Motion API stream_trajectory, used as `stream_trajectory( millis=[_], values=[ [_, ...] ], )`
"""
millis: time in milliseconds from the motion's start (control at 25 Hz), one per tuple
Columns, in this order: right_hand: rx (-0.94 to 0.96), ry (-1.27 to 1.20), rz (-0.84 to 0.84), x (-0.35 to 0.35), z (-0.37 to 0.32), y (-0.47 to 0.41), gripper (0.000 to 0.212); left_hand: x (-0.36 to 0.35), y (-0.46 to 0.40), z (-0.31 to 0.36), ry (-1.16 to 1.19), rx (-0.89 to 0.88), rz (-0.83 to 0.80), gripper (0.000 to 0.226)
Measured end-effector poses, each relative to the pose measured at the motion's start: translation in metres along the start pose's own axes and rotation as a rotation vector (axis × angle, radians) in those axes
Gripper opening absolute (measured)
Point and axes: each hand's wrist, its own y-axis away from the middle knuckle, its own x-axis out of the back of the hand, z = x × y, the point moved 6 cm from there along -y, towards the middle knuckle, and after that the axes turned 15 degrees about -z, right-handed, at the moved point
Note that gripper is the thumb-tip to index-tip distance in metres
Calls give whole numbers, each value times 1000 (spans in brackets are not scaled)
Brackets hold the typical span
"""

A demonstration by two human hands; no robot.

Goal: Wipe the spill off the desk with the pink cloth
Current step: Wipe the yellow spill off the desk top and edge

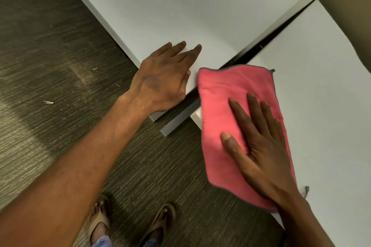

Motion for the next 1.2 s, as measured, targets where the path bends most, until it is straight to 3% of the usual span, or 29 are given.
stream_trajectory(
  millis=[200,480,760,960,1080,1200],
  values=[
    [-204,-21,20,9,-1,-31,72,0,1,-1,15,40,34,62],
    [55,98,30,-8,-33,-12,69,3,0,1,27,82,-22,61],
    [-183,-14,38,11,1,-24,64,-3,0,-2,-83,109,-38,60],
    [-12,85,35,-1,-39,-33,65,-3,1,-2,-77,131,-27,60],
    [100,103,31,-6,-29,-11,59,0,1,-3,-71,123,-24,59],
    [11,-26,36,5,-6,-13,55,-3,2,-3,-80,121,-20,60]
  ],
)
